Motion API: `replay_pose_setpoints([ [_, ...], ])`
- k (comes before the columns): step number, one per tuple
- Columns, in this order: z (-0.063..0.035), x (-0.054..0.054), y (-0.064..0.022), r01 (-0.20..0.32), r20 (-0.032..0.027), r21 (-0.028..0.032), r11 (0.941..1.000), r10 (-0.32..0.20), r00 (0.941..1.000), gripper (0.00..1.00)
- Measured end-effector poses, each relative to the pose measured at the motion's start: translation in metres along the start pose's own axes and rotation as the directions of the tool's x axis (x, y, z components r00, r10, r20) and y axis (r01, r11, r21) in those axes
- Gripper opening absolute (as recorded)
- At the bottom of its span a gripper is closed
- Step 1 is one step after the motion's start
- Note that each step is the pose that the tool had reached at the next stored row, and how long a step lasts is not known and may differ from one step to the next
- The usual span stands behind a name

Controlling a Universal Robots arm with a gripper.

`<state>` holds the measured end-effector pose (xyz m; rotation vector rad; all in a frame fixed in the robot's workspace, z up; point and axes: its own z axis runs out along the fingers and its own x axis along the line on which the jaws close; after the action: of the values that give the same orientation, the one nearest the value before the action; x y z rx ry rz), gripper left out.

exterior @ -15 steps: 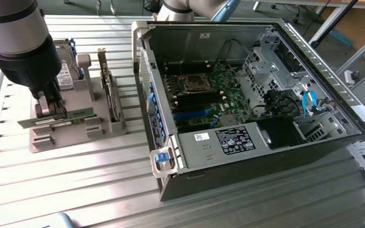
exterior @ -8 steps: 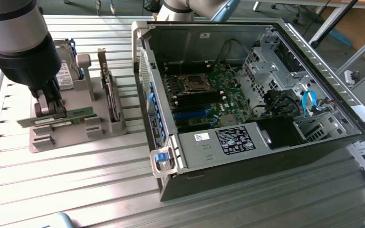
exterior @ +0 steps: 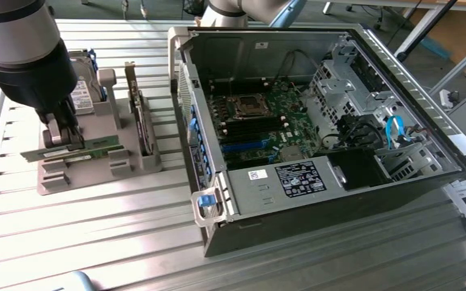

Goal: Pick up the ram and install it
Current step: 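Pick up the ram and move it above insertion slot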

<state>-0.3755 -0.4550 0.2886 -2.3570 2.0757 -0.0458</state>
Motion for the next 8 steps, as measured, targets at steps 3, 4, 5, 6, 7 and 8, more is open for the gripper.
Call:
replay_pose_setpoints([
  [3,-0.0011,0.0000,0.0000,0.000,0.0000,0.0000,1.0000,0.000,1.0000,0.13],
  [4,-0.0014,0.0000,0.0000,0.000,0.0000,0.0000,1.0000,0.000,1.0000,0.13],
  [5,-0.0017,0.0000,0.0000,0.000,0.0000,0.0000,1.0000,0.000,1.0000,0.13],
  [6,-0.0020,0.0000,0.0000,0.000,0.0000,-0.0001,1.0000,0.000,1.0000,0.13],
  [7,-0.0023,0.0000,0.0000,0.000,0.0001,0.0000,1.0000,0.000,1.0000,0.13],
  [8,-0.0026,0.0001,0.0000,0.000,0.0000,-0.0001,1.0000,0.000,1.0000,0.13],
])
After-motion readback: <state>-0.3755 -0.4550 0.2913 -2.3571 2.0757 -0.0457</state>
